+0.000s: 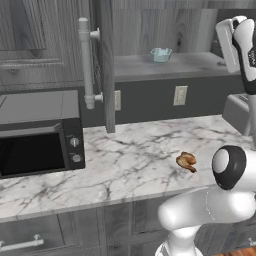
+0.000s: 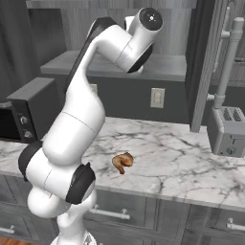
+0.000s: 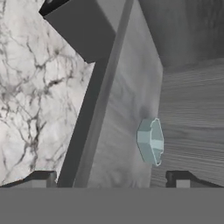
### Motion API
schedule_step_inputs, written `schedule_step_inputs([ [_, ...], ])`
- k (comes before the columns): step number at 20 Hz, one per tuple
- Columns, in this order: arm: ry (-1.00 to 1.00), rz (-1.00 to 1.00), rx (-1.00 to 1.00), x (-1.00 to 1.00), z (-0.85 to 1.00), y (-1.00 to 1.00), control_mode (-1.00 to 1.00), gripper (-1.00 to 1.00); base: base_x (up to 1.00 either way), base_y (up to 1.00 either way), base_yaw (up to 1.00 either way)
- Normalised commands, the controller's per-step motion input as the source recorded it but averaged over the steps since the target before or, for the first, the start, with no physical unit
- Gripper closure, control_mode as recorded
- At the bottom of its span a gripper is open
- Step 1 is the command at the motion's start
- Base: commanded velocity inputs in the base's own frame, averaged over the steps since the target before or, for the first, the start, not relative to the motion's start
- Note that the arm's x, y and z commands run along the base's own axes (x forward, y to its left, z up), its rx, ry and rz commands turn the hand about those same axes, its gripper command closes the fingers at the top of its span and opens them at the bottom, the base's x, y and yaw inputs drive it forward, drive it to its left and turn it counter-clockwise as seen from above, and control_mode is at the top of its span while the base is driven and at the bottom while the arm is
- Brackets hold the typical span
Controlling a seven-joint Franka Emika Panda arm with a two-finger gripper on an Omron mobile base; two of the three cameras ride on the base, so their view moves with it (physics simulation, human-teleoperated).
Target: Retrieve the tupperware from the cabinet, then place the raw meat into the tupperware to avoid contamination.
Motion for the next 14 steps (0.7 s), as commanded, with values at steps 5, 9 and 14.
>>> schedule_step_inputs([
  [5, -0.13, -0.05, -0.09, 0.20, 0.00, 0.32, -1.00, -1.00, 0.00, 0.00, 0.00],
  [9, -0.05, -0.06, -0.06, 0.25, -0.02, 0.29, -1.00, -1.00, 0.00, 0.00, 0.00],
  [14, -0.01, -0.05, -0.02, 0.18, -0.06, 0.28, -1.00, -1.00, 0.00, 0.00, 0.00],
])
